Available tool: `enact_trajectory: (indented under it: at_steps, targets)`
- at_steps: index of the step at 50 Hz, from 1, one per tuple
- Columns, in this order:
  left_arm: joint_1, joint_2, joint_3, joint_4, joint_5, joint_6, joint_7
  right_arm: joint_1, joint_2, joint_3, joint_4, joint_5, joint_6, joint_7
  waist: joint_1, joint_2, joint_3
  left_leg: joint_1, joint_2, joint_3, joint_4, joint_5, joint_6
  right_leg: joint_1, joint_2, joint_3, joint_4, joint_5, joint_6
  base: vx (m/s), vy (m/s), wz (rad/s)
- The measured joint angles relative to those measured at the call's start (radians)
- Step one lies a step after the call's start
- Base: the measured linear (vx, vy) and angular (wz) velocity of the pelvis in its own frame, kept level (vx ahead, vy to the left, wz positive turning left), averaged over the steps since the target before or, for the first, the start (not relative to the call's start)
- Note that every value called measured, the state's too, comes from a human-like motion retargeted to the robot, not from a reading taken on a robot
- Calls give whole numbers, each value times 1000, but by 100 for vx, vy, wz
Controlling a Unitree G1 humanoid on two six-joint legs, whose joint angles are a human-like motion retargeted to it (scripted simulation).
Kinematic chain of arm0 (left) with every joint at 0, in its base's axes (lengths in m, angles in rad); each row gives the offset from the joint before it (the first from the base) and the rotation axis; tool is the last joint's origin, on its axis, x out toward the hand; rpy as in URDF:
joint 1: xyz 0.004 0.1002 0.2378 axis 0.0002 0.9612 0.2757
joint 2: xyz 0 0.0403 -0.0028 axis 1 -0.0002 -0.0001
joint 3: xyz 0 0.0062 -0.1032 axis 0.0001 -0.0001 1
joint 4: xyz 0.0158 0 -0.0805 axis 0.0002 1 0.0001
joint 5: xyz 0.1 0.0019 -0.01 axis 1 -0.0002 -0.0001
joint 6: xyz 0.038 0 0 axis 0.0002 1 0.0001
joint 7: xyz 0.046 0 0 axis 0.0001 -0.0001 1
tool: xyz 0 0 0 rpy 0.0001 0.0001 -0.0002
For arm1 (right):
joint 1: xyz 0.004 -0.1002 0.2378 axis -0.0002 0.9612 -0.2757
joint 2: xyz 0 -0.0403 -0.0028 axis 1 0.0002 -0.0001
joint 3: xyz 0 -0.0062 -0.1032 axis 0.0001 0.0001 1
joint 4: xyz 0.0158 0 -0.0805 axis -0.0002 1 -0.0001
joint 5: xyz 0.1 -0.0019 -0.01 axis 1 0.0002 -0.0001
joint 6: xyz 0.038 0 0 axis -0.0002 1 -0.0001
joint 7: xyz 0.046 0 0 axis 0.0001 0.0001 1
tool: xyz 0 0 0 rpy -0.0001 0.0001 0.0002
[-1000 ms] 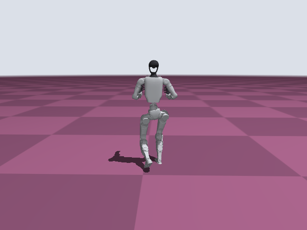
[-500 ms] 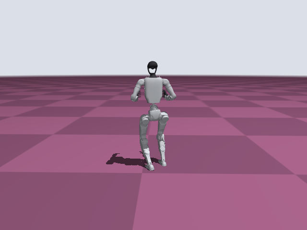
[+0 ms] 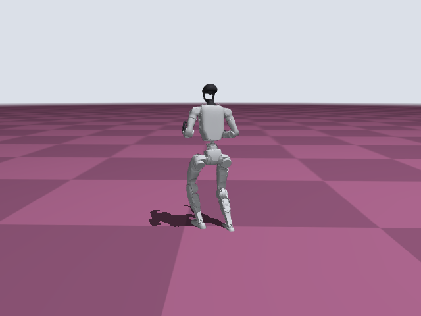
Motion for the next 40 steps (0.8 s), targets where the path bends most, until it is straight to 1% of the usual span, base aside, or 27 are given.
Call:
enact_trajectory:
  at_steps: [2,5,7,9,12,15,17,21,25,28,30,32,33,35,37,38,40]
  targets:
    - [-2,8,-20,-1,11,2,10,25,4,17,0,22,5,5,-18,18,4,54,22,14,76,-36,7,-31,12,-8,26,11,4,-36,1,-11]
    - [-23,30,-40,9,22,7,42,53,7,34,-5,68,11,8,-29,62,4,179,69,30,86,-81,4,-22,68,-18,-59,71,1,-25,3,-34]
    - [-30,39,-49,17,21,9,63,71,15,40,-3,79,12,-1,-51,79,3,250,70,40,38,-102,5,-34,83,-28,-72,90,6,-23,3,-8]
    - [-35,46,-53,26,24,11,83,85,23,42,1,83,13,-12,-79,80,1,311,49,51,-42,-120,11,-54,78,-37,-65,95,16,-20,4,14]
    - [-42,58,-54,44,49,14,113,98,35,40,10,68,16,-27,-125,53,-6,362,-12,64,-173,-142,37,-108,29,-45,1,78,42,-19,2,43]
    - [-50,64,-56,69,90,25,131,109,49,36,21,39,17,-36,-162,5,-16,378,-82,67,-259,-141,63,-171,-47,-36,108,55,74,-17,-1,62]
    - [-49,66,-58,84,112,34,132,114,57,36,26,25,23,-31,-174,-19,-20,388,-113,63,-290,-135,72,-191,-99,-25,165,37,82,-13,-4,52]
    - [-33,65,-57,106,128,54,114,124,66,37,29,2,42,-8,-172,-50,-22,415,-140,44,-331,-123,81,-177,-180,-15,216,32,83,-7,-8,37]
    - [-7,69,-55,119,128,71,86,139,70,42,28,-19,63,14,-148,-68,-24,446,-135,19,-346,-117,84,-112,-205,-8,184,44,76,-1,-15,21]
    - [14,74,-54,126,130,81,74,145,70,44,31,-37,72,15,-117,-74,-28,463,-115,1,-340,-119,80,-49,-181,-12,119,27,64,1,-20,9]
    - [35,71,-55,132,135,85,72,153,68,51,34,-46,75,14,-98,-86,-26,448,-106,-5,-282,-129,77,-35,-179,-13,125,-8,52,-3,-22,-1]
    - [46,75,-51,137,133,91,68,145,69,56,40,-57,78,4,-66,-62,-40,443,-57,-21,-272,-127,66,7,-124,-41,37,-3,29,3,-22,-18]
    - [57,71,-52,140,134,92,67,149,68,61,42,-61,78,1,-56,-64,-35,434,-48,-24,-233,-128,61,9,-121,-43,51,-12,25,0,-21,-20]
    - [65,72,-48,144,128,94,58,140,66,67,46,-66,76,-10,-21,-27,-45,416,20,-42,-189,-132,46,49,-51,-67,-36,14,5,2,-20,-26]
    - [82,65,-52,148,125,95,50,144,62,73,46,-70,74,-14,-3,-18,-39,398,60,-28,-114,-136,48,56,-32,-78,-27,12,-3,-2,-16,-9]
    - [83,64,-52,150,121,96,42,140,58,73,46,-71,74,-18,12,2,-49,387,100,-18,-96,-144,53,75,1,-89,-84,35,-11,0,-14,-8]
    - [98,58,-57,152,118,98,32,145,55,78,43,-76,71,-20,27,15,-46,372,133,-4,-32,-166,62,75,20,-99,-68,33,-17,-3,-12,-4]
